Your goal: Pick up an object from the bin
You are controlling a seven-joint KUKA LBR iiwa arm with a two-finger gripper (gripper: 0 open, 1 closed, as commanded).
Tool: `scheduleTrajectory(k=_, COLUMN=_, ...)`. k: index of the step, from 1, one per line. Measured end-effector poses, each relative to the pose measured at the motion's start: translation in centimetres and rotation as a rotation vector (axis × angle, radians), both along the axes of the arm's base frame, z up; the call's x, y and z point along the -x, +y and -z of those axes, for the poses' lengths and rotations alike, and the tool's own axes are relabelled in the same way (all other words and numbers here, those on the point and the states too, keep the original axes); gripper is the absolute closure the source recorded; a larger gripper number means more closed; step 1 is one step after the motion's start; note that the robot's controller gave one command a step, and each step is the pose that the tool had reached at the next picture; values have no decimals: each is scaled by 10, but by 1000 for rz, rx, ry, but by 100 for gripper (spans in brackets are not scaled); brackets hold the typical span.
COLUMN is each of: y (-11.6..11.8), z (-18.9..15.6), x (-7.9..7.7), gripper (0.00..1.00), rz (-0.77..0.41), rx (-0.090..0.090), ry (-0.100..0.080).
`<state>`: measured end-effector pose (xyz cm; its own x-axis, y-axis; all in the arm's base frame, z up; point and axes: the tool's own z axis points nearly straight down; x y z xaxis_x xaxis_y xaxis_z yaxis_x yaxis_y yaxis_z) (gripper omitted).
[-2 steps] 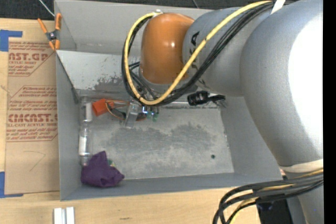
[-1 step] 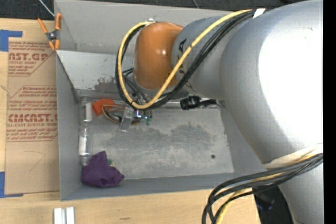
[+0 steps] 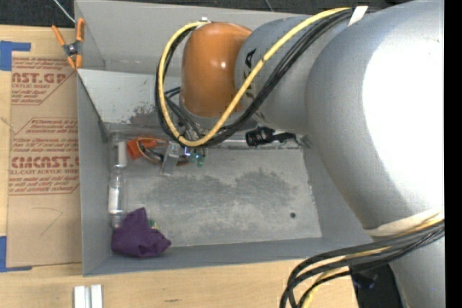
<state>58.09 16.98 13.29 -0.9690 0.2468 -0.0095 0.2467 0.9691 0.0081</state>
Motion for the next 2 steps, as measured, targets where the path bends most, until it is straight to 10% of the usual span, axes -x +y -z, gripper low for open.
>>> scheduleTrajectory(k=1, y=-28, z=64, x=-1, gripper=100, rz=-74, rx=5, ry=10)
scheduleTrajectory(k=2, y=14, z=-16, x=-10, gripper=100, rz=-44, rx=0, ry=-2)
